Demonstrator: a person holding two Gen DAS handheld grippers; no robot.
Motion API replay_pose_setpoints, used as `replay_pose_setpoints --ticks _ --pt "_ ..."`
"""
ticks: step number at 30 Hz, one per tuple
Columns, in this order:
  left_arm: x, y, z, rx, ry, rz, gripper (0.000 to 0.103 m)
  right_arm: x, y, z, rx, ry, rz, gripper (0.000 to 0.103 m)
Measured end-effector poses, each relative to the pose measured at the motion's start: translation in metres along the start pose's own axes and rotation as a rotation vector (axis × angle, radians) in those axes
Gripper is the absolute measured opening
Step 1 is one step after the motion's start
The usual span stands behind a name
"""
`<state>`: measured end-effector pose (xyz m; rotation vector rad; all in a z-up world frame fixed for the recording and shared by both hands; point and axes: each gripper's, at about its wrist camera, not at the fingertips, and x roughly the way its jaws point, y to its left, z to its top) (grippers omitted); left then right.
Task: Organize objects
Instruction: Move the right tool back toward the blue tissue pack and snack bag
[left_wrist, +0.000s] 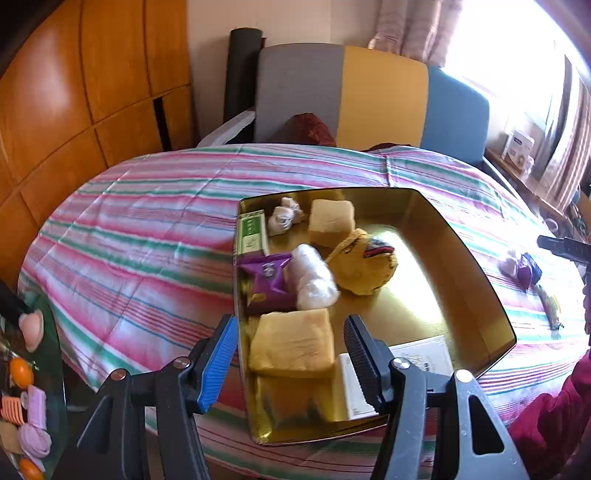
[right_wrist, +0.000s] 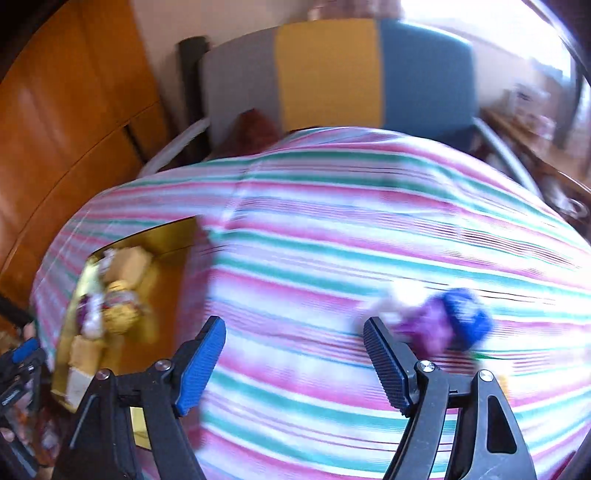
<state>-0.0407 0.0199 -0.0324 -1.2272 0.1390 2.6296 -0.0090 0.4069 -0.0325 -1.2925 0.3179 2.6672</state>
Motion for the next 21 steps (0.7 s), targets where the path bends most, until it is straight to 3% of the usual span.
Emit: replay_pose_setpoints --ticks 4,8,12,21 --pt "-0.002 -0.02 0.008 0.05 -0.006 -0.006 0.06 -0.008 -0.064 -0.005 0.091 -0.055 -0.14 0.082" --pt "-0.004 -0.046 0.019 0.104 -0.012 -0.031 0.06 -0.003 -0.128 -0.02 0.306 -0.052 -0.251 0.081" --pt "-0.002 -0.075 0.031 0.15 -0.013 -0.07 0.06 -0.012 -0.155 -0.022 0.448 -0.079 -0.237 0.08" --pt "0.007 -0.144 0.043 0.259 0.024 -0.182 0.06 -0.019 -0.166 -0.031 0.535 -0.089 -0.195 0.081"
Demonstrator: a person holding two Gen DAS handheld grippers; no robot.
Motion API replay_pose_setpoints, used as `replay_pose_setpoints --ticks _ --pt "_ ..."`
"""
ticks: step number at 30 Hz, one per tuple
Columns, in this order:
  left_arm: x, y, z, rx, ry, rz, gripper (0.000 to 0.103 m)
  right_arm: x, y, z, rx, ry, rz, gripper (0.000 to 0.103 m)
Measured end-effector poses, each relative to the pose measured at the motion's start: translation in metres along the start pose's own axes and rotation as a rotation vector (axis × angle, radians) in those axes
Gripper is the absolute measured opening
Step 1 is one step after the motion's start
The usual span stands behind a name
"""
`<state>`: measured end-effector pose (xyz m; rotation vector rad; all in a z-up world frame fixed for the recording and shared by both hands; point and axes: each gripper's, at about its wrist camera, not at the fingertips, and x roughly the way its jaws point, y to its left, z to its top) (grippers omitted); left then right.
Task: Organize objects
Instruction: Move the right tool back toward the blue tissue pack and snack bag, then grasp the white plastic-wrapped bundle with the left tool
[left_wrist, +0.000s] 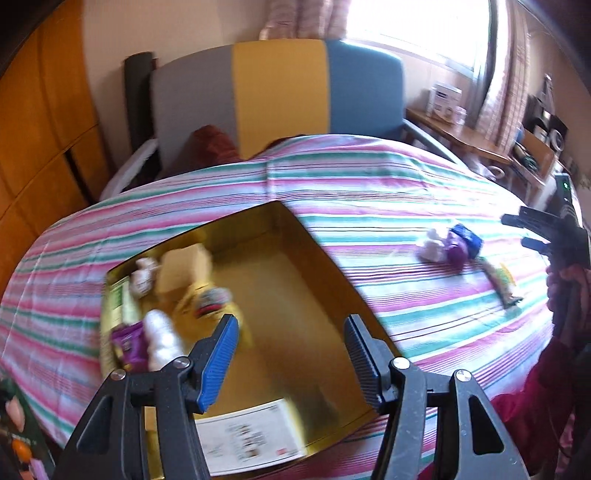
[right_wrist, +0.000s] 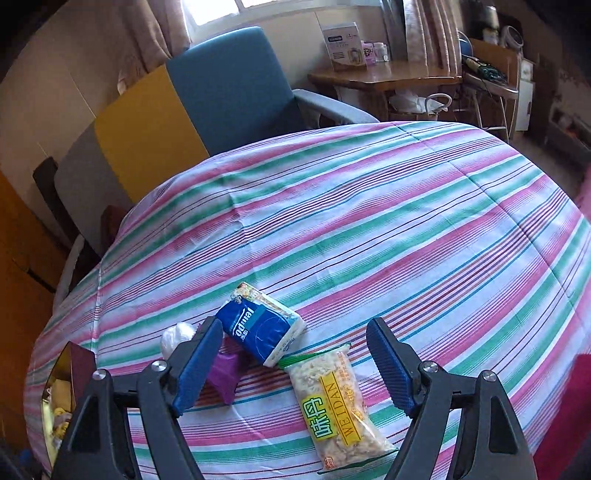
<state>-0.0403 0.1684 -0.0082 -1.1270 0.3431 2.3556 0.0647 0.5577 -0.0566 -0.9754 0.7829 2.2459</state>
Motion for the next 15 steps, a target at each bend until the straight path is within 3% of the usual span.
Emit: replay_pose_setpoints --ticks 10,15 --pt "0.022 -0.074 0.033 0.121 0.03 -0.124 0.06 -0.002 -0.025 0.004 0.123 -0.006 0.038 0.082" --pt "0.052 -0.107 0.043 0.11 0.123 -0.252 0.051 -0.003 -0.027 0.006 0.135 -0.011 0.06 0.083"
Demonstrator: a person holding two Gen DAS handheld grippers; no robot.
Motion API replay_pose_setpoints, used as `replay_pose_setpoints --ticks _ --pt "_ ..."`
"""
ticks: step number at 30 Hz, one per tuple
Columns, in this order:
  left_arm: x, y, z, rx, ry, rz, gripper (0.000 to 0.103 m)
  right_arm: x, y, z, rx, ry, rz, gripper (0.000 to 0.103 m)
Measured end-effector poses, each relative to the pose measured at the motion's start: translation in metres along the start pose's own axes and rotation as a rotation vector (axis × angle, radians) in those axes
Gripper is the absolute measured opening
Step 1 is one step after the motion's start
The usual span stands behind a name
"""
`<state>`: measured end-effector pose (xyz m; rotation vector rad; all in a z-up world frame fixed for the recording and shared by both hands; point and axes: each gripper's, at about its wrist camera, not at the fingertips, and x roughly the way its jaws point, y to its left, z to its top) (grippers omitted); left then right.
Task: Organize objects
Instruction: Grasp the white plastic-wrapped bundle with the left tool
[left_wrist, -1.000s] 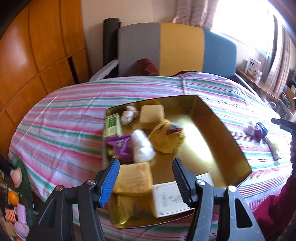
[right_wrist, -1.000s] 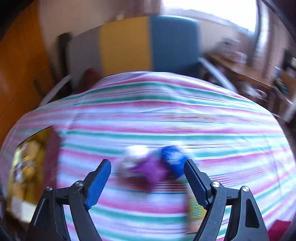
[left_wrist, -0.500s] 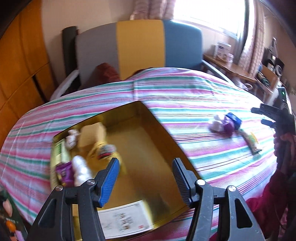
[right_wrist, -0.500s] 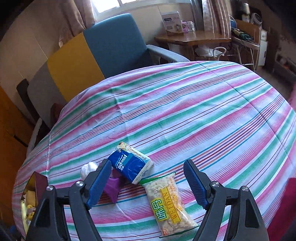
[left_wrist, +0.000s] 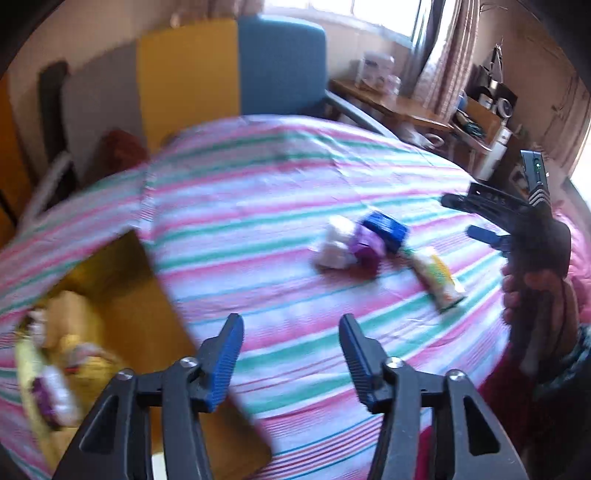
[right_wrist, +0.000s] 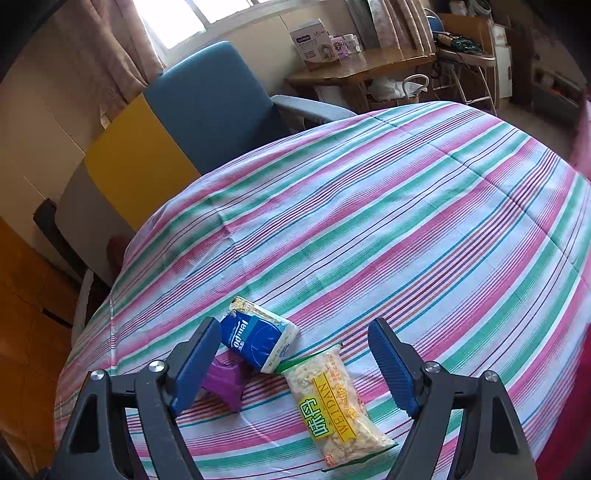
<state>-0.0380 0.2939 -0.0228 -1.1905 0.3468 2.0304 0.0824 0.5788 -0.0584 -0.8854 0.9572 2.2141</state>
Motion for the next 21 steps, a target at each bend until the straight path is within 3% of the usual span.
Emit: replay_pose_setpoints --ticks 2,12,21 --pt "0.015 -0.01 0.005 -0.01 0.029 -0.063 0.048 0.0 0.0 0.0 0.003 0.006 0.012 0.083" --pt "0.112 -0.038 0.049 0.092 0.118 0.074 0.048 0.006 0.001 -0.001 0.01 0.046 0.077 0.085" --pt "0.165 -0.048 0.077 0.124 0.126 0.03 0.055 0.009 -0.003 -0.001 0.031 0.065 0.123 0.086"
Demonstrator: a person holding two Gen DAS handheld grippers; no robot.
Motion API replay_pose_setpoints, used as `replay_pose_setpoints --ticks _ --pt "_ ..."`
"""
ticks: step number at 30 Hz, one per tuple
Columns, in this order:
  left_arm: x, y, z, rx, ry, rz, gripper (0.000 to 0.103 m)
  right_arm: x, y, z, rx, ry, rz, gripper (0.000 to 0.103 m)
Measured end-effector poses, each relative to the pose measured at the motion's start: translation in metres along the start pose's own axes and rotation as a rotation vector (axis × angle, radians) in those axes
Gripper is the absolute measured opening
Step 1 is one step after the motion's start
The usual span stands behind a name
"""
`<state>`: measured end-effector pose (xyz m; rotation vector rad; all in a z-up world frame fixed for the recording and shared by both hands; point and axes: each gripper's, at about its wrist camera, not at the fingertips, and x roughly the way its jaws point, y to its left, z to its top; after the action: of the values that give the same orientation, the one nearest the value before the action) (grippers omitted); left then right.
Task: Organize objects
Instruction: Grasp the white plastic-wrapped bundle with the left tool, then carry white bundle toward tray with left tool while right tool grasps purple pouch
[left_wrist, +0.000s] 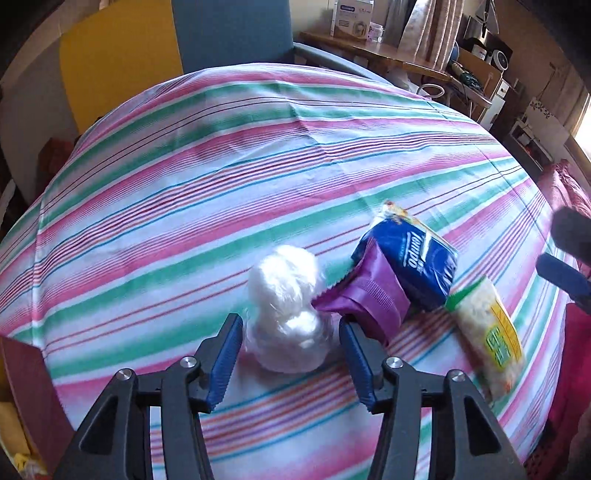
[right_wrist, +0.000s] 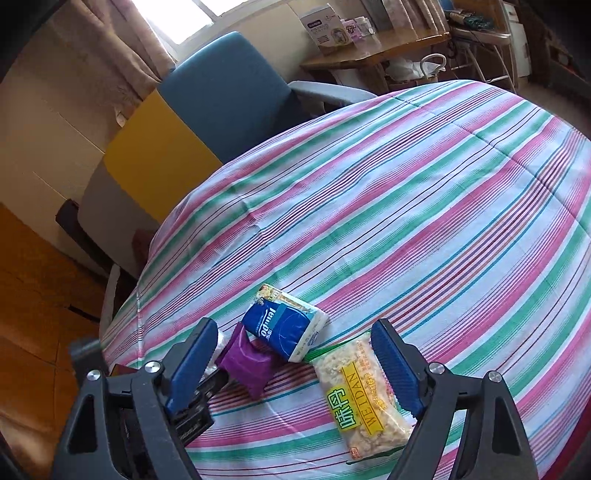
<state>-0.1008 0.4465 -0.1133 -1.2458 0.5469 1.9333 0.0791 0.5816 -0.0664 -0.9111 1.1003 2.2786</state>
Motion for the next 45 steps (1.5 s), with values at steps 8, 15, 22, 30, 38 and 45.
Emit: replay_pose_setpoints --ticks 8,15,22,30,38,45 --pt "-0.007 0.016 -0.014 -0.097 -0.002 -0.059 0.039 0.003 -0.002 0.002 0.0 0.005 -0.009 0.086" --pt "-0.054 0.025 -0.048 -0.138 -0.04 -0.102 0.039 0.006 0.009 -0.001 -0.079 0.022 -0.026 0.083" --pt "-0.108 0.021 -0.079 -0.088 -0.121 -0.096 0.039 0.025 0.037 -0.017 -0.252 0.106 -0.055 0.082" --pt "-0.163 0.036 -0.119 -0.105 -0.202 -0.12 0.039 0.036 0.056 -0.033 -0.393 0.151 -0.095 0.073" --pt "-0.192 0.08 -0.162 -0.204 -0.222 -0.122 0.039 0.062 0.101 -0.045 -0.649 0.162 -0.159 0.067" --pt "-0.198 0.115 -0.195 -0.309 -0.209 -0.121 0.039 0.116 0.11 -0.046 -0.76 0.254 -0.213 0.062"
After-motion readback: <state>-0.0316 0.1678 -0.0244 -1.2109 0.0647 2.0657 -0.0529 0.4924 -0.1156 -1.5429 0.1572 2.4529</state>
